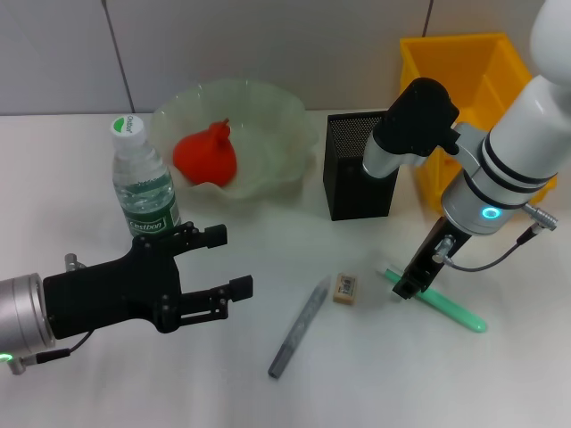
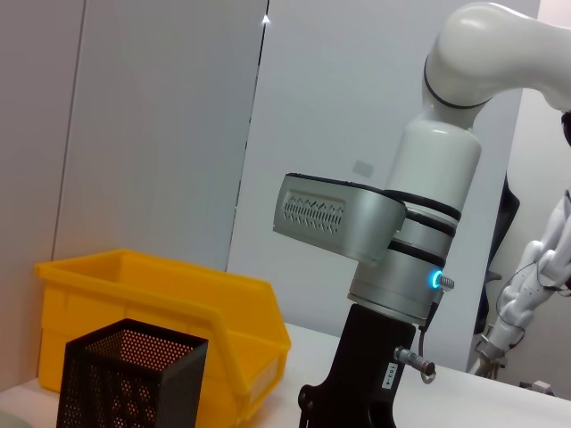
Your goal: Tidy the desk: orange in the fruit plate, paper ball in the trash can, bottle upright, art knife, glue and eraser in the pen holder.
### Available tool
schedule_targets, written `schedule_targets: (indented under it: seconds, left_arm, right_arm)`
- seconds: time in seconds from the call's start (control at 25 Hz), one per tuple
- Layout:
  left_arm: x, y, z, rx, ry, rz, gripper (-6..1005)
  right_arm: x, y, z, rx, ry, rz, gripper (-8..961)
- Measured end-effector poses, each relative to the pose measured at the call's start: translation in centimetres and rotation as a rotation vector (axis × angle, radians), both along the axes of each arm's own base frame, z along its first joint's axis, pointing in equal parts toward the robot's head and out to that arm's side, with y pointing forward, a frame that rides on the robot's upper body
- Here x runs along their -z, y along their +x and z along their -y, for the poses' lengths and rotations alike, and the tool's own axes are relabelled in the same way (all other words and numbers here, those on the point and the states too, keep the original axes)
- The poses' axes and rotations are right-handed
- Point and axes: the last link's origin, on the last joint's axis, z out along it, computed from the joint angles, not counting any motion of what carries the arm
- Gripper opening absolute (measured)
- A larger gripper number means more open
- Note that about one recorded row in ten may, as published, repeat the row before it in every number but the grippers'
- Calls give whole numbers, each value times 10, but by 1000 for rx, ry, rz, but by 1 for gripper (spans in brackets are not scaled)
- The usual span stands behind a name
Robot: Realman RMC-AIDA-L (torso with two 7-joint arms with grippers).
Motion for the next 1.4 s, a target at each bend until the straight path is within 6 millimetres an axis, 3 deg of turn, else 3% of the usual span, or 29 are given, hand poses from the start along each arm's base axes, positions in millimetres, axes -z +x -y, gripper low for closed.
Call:
schedule_targets:
  seconds: [0.28,1.16,1.4]
  left_arm:
    - [0,0,0,0,1,2,818]
    - [-1,2,-1,0,8,10,818]
    - [-1,1,-1,-1,9,9,818]
  right_arm:
    - [2,2,1,-3,-3,9,328]
    - [2,4,0,-3,3,11,182]
    - [-9,-17,-1,-41,29,-110,169]
